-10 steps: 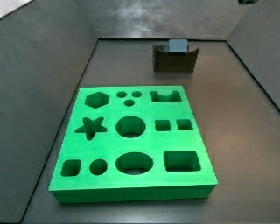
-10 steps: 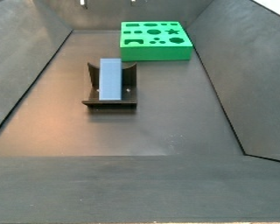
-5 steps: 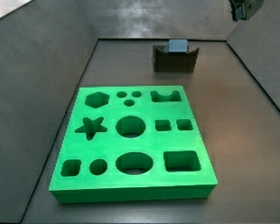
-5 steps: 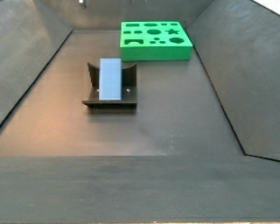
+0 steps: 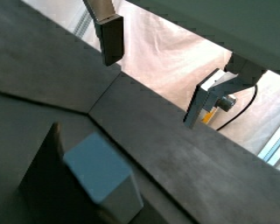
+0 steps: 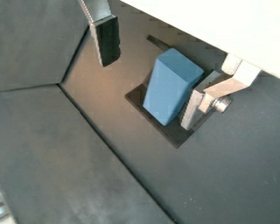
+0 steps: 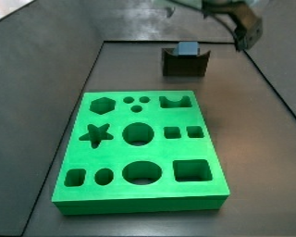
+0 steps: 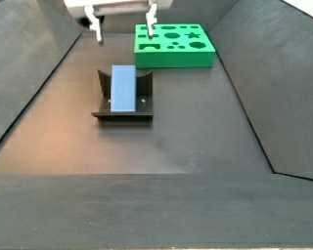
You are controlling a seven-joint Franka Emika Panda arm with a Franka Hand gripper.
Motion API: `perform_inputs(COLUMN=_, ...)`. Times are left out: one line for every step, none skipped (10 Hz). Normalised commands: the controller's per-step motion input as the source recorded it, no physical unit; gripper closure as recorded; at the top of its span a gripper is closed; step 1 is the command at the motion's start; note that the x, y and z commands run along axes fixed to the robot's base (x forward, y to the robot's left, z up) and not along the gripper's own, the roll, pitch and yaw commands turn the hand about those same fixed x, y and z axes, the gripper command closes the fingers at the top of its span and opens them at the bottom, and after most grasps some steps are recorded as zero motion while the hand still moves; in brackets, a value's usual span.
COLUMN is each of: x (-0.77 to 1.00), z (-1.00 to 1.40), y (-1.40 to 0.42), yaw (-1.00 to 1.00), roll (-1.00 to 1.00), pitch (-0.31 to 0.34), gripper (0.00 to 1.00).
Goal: Pick up the rectangle object. Move up. Place the rectangle object on the fixture. Regrasp the rectangle object. Move to above the board. Insert the rectangle object.
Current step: Regrasp the rectangle object.
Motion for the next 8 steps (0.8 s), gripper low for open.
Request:
perform_inputs(x=0.08, z=-1.00, y=0.05, yaw=0.06, roll=0.09, pitch=-0.158, gripper=0.00)
perform_inputs(x=0.09, z=-1.00, y=0.04, yaw=0.00, roll=0.08, pitch=-0.142, gripper=0.00)
perform_inputs(x=0.10, z=-1.00, y=0.04, yaw=-0.02, roll=0.08, pitch=-0.135, gripper=0.00)
perform_inputs(x=0.10, z=-1.00, y=0.03, yaw=-0.05, roll=0.07, pitch=-0.101, gripper=0.00)
perform_inputs(x=0.10, z=-0.95, y=0.03, yaw=-0.06, roll=0.08, pitch=-0.083, gripper=0.00)
perform_inputs(x=0.09, z=-0.74, y=0.02, yaw=-0.07, roll=0.07, pitch=-0.048, gripper=0.00)
perform_inputs(x=0.08, z=-0.60, y=0.01, yaw=-0.06, roll=0.07, pitch=-0.019, gripper=0.00)
perform_inputs(x=0.08, z=-0.41, y=0.01, yaw=-0.05, roll=0.07, pitch=0.016, gripper=0.00)
